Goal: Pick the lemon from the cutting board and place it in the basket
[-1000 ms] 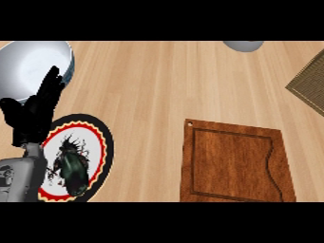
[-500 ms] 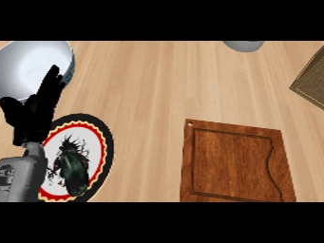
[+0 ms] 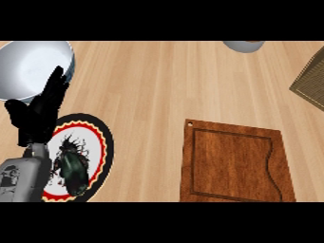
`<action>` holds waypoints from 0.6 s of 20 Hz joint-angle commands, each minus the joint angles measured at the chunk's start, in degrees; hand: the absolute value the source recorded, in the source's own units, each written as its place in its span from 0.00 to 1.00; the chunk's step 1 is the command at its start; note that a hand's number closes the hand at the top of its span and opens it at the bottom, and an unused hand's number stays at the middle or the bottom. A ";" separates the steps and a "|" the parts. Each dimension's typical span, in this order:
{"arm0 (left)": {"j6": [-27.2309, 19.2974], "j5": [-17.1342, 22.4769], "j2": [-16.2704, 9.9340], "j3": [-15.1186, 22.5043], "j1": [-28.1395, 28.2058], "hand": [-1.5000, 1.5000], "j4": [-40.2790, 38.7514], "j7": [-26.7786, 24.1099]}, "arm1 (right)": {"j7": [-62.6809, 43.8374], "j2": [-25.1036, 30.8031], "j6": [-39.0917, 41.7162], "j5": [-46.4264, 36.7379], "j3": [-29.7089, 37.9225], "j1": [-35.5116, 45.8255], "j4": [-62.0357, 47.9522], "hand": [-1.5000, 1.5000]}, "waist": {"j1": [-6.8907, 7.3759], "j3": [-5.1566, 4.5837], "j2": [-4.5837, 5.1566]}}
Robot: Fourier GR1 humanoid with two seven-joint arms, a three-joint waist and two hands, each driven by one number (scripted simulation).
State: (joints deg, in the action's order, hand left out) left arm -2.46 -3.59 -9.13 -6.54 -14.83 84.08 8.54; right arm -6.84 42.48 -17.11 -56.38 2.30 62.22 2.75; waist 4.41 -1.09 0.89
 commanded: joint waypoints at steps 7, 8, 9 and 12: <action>1.20 1.55 -0.97 -1.25 0.51 0.50 0.36 0.49 | -4.46 -2.19 0.42 1.97 1.78 -3.58 -1.31 0.00 | 0.25 1.39 1.07; 0.92 0.91 -1.47 -1.19 -1.36 0.50 -0.18 0.98 | -4.65 -2.31 -0.10 2.85 2.62 -2.18 -0.20 0.00 | -0.10 1.39 1.05; 1.38 1.74 -2.62 -2.59 -2.51 0.50 -1.15 1.42 | -3.38 -3.13 -2.64 4.08 3.83 -3.39 0.57 0.00 | -0.55 1.40 1.03; 1.13 1.66 -1.16 -1.31 -0.13 0.50 0.74 2.51 | -1.30 -2.31 -3.75 8.14 7.90 -2.00 2.64 0.00 | -0.75 1.38 0.49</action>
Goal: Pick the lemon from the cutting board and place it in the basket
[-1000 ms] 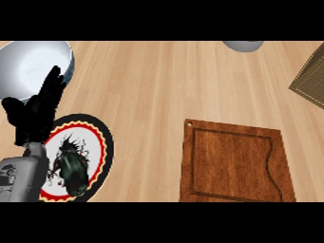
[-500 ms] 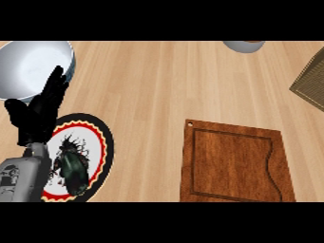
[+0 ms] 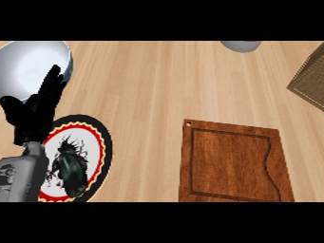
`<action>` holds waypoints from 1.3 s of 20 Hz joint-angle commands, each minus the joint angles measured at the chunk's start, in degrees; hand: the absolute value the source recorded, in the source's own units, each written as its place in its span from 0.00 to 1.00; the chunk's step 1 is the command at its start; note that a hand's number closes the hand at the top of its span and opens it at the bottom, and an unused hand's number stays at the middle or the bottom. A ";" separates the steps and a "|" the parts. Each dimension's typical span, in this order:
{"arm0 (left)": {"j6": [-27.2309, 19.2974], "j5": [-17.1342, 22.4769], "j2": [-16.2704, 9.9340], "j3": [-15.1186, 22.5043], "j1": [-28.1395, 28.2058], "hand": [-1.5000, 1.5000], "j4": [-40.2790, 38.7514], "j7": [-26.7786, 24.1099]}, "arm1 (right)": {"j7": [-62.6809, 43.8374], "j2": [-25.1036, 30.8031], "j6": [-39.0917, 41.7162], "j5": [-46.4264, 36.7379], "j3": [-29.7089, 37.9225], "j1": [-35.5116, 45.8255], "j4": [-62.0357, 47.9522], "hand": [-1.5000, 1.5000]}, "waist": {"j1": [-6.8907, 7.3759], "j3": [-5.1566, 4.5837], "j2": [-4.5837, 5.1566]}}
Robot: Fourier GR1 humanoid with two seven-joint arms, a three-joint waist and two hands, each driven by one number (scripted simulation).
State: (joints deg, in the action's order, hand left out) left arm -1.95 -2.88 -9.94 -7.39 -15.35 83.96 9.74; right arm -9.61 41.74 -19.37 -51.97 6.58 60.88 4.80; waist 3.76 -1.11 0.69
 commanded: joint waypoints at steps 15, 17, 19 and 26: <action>0.75 0.98 -1.72 -2.28 3.57 0.50 0.63 -0.90 | 8.48 5.88 -3.55 23.17 22.90 -4.83 5.29 0.00 | -2.22 1.29 -0.04; -0.15 0.58 -0.25 -1.55 4.08 0.50 0.49 -1.34 | 12.77 8.43 -0.40 26.11 25.62 -8.66 5.32 0.00 | -2.83 1.31 -0.08; -0.71 0.20 -0.28 -1.41 5.02 0.50 2.63 0.00 | 15.87 8.73 2.38 28.81 27.72 -11.69 5.84 0.00 | -3.10 1.29 -0.32; -0.98 -0.10 -0.59 -1.81 2.95 0.50 0.79 0.91 | 21.71 9.91 8.44 33.22 29.55 -18.89 8.85 0.00 | -3.31 1.21 -0.37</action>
